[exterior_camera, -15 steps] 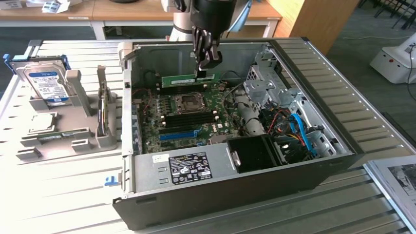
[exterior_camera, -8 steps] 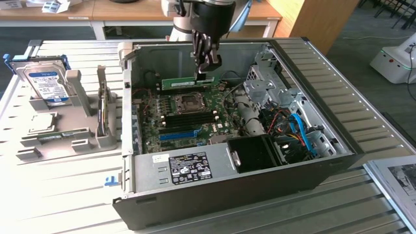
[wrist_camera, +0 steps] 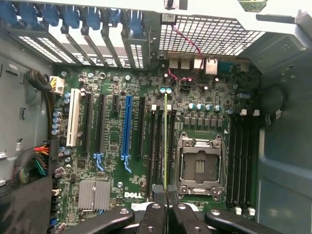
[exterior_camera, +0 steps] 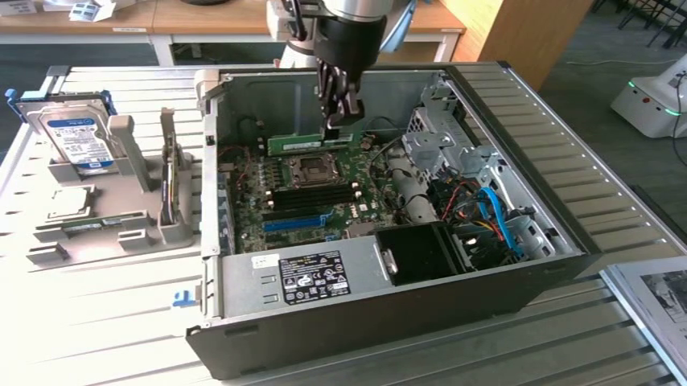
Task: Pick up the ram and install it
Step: 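Insert the ram into the slot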
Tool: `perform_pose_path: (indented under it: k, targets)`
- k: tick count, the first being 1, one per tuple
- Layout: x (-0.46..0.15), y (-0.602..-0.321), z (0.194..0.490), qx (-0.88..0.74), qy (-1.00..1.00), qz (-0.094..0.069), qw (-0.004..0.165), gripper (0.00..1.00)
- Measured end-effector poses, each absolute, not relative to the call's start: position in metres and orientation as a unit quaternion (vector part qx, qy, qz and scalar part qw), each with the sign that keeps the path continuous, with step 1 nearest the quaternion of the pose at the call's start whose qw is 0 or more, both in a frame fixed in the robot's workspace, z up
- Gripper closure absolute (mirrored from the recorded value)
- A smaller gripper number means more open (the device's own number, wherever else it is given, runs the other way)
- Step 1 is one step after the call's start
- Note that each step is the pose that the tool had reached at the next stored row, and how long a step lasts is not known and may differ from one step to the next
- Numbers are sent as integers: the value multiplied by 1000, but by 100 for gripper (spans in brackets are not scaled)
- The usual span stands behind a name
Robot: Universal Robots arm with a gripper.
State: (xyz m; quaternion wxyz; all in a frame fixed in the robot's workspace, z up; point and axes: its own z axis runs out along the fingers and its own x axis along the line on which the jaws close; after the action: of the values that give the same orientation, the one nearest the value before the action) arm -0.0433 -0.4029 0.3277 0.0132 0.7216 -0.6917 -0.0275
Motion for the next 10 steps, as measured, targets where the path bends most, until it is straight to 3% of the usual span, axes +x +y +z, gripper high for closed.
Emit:
perform_pose_path:
  k: [10]
  targets:
    - [-43, -403, 311, 722, -692, -27, 13, 88]
